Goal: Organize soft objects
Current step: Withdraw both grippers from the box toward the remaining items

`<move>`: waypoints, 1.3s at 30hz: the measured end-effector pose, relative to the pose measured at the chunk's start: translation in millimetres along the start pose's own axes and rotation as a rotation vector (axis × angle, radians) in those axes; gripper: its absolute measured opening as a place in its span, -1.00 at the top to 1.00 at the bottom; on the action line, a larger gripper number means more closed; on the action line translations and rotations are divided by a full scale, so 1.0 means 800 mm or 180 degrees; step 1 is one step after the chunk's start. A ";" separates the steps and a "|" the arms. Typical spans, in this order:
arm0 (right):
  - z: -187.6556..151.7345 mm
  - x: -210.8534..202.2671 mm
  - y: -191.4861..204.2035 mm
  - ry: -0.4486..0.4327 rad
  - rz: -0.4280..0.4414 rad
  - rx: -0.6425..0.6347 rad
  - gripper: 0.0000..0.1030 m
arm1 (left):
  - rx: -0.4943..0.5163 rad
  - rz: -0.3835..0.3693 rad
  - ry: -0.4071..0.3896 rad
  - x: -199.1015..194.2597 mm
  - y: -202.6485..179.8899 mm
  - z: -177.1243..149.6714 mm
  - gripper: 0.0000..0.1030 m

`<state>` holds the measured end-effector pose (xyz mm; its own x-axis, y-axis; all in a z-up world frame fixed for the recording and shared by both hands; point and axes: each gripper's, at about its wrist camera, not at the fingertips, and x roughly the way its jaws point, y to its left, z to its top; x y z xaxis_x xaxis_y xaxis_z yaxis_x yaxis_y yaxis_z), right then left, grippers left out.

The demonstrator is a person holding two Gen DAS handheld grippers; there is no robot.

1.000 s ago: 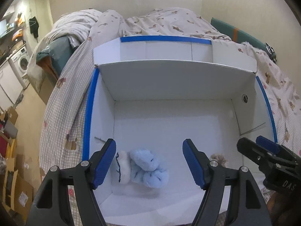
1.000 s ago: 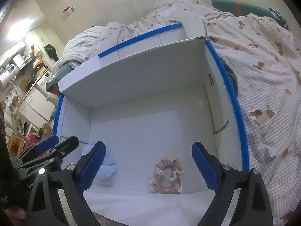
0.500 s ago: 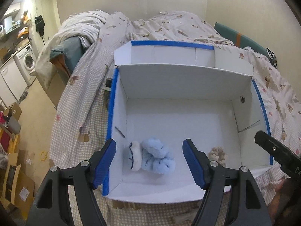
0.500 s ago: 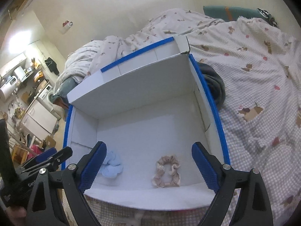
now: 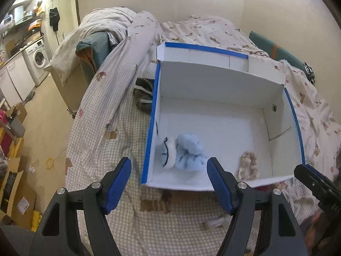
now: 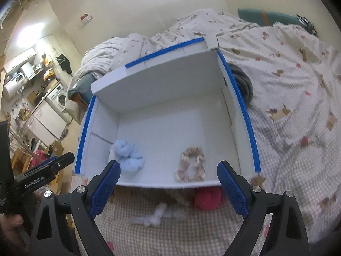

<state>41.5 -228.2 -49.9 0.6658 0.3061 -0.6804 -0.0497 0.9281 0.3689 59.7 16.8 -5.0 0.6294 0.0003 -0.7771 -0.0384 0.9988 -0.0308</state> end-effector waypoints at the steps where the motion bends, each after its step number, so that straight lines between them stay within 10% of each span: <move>1: -0.004 0.000 -0.002 0.0023 0.0003 0.0019 -0.91 | -0.0011 0.0012 0.0025 -0.001 0.004 -0.003 -0.37; 21: -0.038 0.017 -0.017 0.0473 -0.0114 0.0129 -0.91 | -0.0425 0.0103 0.0913 0.061 0.067 -0.047 -0.37; 39: -0.034 0.052 -0.039 0.0735 -0.0176 0.0287 -0.91 | -0.0099 -0.0142 0.1468 0.173 -0.023 -0.057 -0.35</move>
<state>50.3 -238.8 -107.1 0.4775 0.3054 -0.8238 0.0555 0.9253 0.3752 111.8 -3.6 -140.6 0.2202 -0.0715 -0.9728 -0.0467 0.9954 -0.0837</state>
